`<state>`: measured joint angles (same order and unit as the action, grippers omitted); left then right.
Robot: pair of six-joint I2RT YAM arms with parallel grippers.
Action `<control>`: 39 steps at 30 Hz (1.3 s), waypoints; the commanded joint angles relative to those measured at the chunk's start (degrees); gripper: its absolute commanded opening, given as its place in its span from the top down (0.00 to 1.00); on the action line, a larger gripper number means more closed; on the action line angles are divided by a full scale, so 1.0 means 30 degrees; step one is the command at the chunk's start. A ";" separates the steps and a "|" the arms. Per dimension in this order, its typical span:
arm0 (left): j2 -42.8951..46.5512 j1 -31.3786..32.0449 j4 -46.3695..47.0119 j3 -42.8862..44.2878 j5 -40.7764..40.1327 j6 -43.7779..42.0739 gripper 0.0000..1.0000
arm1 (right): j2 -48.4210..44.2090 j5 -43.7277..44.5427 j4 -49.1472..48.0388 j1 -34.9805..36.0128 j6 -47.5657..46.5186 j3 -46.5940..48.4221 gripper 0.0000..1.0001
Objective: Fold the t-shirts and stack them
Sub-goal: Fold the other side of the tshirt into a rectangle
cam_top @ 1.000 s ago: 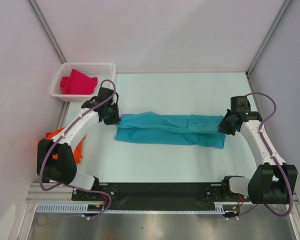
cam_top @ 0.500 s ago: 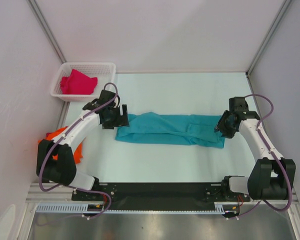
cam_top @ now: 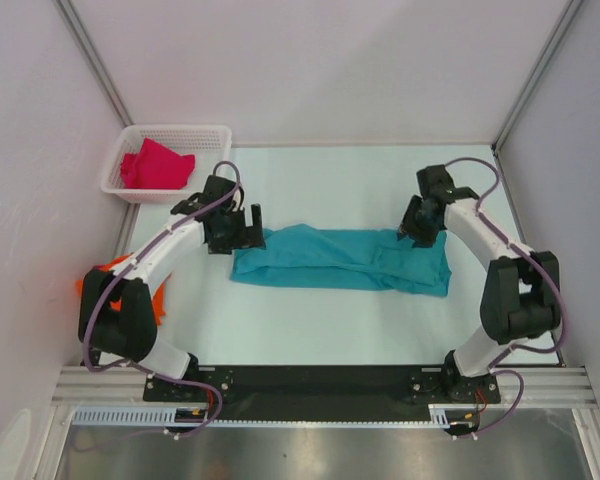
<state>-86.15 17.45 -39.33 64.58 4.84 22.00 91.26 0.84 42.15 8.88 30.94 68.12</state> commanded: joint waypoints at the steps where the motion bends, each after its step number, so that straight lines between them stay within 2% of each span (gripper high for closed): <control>1: -0.0548 0.0159 0.0952 0.0624 0.0642 0.0020 0.01 | 0.2090 -0.0104 -0.0632 0.1869 0.0642 0.2809 0.52; 6: -0.1459 0.0159 0.1099 0.0682 0.0496 0.0137 0.00 | 0.4146 -0.0076 -0.0750 0.3422 0.0791 0.4274 0.53; 13: -0.0991 0.0130 0.1070 0.0301 0.0145 -0.0037 0.01 | 0.5350 0.0128 -0.0721 0.3835 0.0703 0.4160 0.54; 22: -0.1195 0.0159 0.1186 -0.0138 0.0291 -0.0126 0.00 | 0.3830 0.1418 0.0128 0.3806 0.0410 0.3516 0.54; 35: -0.1196 0.0130 0.1099 0.0007 0.0729 -0.0243 0.01 | -0.0680 0.0832 0.0217 0.4187 0.1200 -0.1170 0.55; 39: -0.1196 0.0130 0.1128 0.0066 0.0847 -0.0214 0.01 | -0.0862 0.1067 -0.0075 0.4245 0.1260 -0.1613 0.55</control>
<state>-90.96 17.52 -37.10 64.07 6.09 21.96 90.63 3.01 42.63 21.21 33.71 64.01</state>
